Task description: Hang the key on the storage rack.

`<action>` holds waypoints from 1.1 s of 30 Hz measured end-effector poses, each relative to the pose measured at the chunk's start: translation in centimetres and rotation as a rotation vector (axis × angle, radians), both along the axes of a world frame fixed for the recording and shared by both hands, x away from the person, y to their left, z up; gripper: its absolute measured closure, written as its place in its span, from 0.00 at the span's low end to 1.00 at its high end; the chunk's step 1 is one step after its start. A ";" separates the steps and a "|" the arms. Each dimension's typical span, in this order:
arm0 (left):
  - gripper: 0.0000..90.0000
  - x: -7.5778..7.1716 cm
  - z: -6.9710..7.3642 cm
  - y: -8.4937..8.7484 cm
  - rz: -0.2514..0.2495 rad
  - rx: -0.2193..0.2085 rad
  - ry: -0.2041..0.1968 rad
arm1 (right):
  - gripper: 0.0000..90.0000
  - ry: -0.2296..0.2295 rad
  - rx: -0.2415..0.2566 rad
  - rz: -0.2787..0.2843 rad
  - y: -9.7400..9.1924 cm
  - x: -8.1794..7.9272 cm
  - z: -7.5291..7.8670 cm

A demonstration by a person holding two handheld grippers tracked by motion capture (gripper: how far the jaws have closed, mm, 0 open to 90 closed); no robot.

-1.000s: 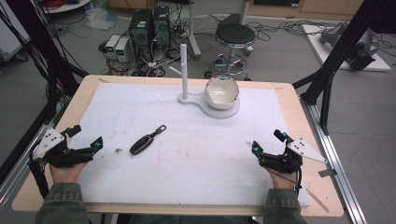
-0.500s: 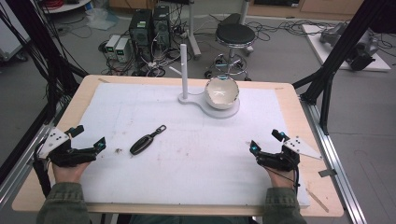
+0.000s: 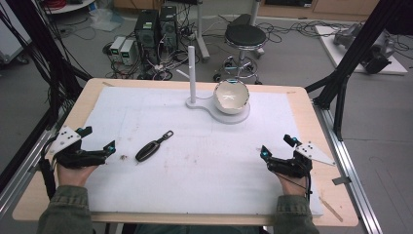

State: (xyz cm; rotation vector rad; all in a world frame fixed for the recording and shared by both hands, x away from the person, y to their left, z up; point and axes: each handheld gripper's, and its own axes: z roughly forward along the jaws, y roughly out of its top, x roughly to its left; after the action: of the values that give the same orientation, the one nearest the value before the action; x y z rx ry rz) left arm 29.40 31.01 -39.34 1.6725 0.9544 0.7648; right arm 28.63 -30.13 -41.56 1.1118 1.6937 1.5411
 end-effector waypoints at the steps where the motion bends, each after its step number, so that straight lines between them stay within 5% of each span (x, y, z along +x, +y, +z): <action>1: 0.03 0.2 0.2 -0.1 -0.005 0.002 0.008 | 0.01 0.000 0.000 0.000 0.0 0.0 0.0; 20: 0.03 2.9 2.7 -3.8 -0.113 0.076 0.083 | 0.01 0.012 0.006 0.013 0.1 0.3 0.0; 33: 0.03 4.8 3.3 -6.9 -0.186 0.140 0.157 | 0.01 0.027 0.002 0.023 0.1 0.3 0.0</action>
State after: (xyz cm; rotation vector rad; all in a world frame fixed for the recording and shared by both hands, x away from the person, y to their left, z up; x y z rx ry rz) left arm 34.16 24.13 -36.09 1.9363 0.8528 0.5933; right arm 28.97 -30.00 -41.56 1.1225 1.7284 1.5484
